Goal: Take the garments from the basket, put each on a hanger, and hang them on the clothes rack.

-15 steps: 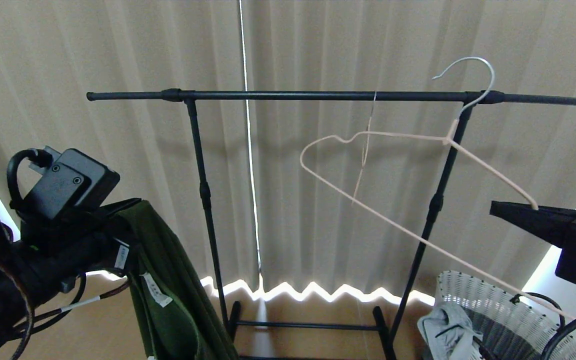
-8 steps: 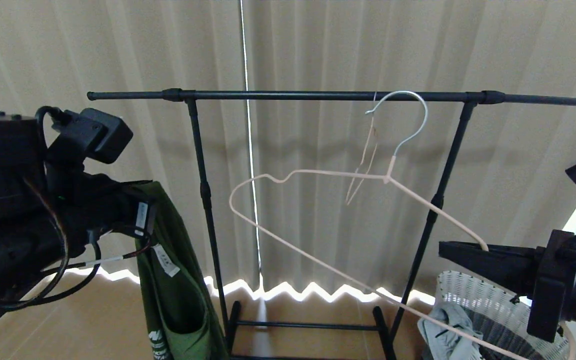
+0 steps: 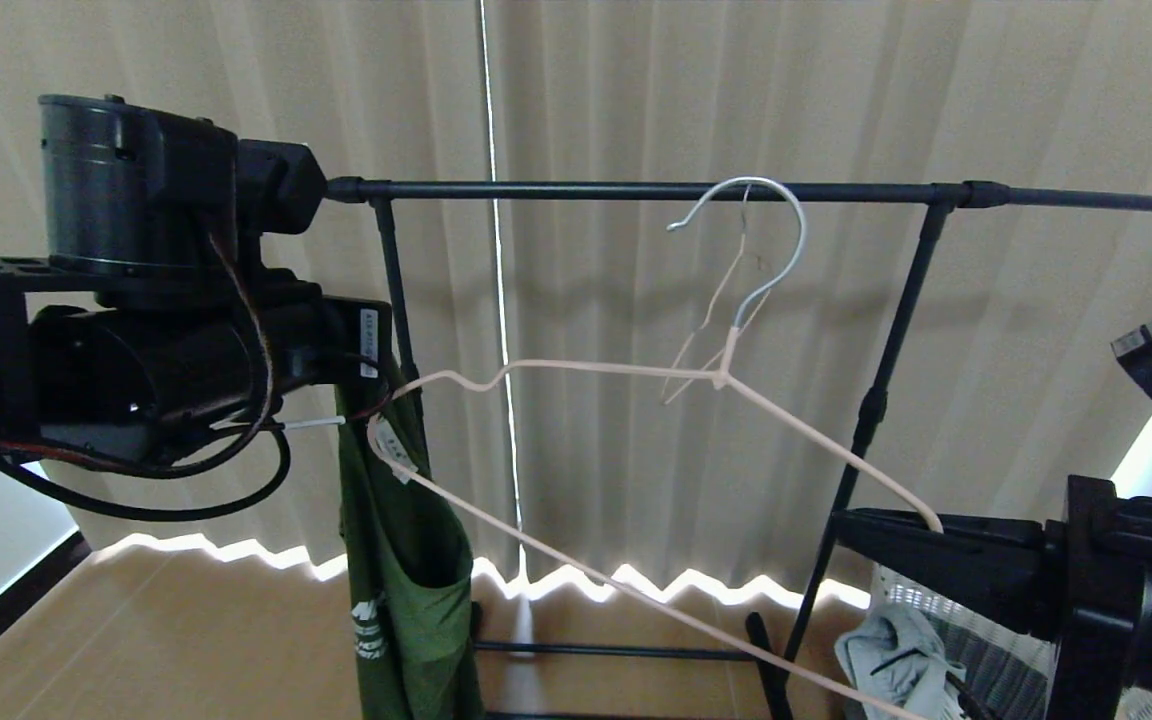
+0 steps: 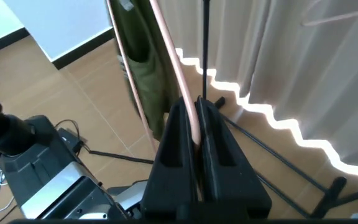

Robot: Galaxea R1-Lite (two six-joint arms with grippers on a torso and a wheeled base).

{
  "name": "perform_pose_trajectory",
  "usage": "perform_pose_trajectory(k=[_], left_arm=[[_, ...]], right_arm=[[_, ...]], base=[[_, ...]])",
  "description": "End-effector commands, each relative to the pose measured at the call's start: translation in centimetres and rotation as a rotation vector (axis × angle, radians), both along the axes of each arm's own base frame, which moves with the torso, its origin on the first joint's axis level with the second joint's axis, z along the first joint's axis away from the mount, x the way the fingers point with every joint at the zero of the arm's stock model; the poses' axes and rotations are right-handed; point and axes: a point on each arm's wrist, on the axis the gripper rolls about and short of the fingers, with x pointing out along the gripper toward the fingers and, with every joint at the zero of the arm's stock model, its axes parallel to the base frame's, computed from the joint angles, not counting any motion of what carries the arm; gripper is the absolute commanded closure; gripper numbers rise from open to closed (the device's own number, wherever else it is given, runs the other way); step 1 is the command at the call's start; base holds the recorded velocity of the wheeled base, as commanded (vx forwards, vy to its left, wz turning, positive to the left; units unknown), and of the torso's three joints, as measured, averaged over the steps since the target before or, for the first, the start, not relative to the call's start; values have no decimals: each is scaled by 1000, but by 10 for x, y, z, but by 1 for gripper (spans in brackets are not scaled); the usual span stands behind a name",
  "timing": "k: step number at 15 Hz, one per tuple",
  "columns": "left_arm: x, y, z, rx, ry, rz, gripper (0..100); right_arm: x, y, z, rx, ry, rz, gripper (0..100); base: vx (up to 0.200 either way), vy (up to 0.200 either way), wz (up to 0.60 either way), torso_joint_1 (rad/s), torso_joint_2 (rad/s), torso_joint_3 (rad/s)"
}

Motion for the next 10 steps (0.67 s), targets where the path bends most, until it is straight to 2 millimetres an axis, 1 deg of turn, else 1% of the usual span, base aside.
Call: perform_pose_trajectory(k=[1, 3, 4, 7, 10], left_arm=[[2, -3, -3, 4, 6, -3, 100], [1, -4, -4, 5, 9, -11, 100], [1, -5, -4, 6, 10, -11, 100], [1, -4, -3, 14, 4, 13, 100], [0, -5, -4, 18, 5, 20, 100]], right_arm=[[2, 4, -3, -12, 11, 2, 100], [7, 8, -4, -21, 19, -1, 100], [14, 14, -5, -27, 20, -14, 100], [27, 25, -4, -31, -18, -104, 100], [33, 32, 0, -25, -23, -107, 100]], base=[[0, 0, 0, 0, 0, 0], [0, 0, 0, 0, 0, 0], [0, 0, 0, 0, 0, 0], [0, 0, 0, 0, 0, 0], [0, 0, 0, 0, 0, 0]])
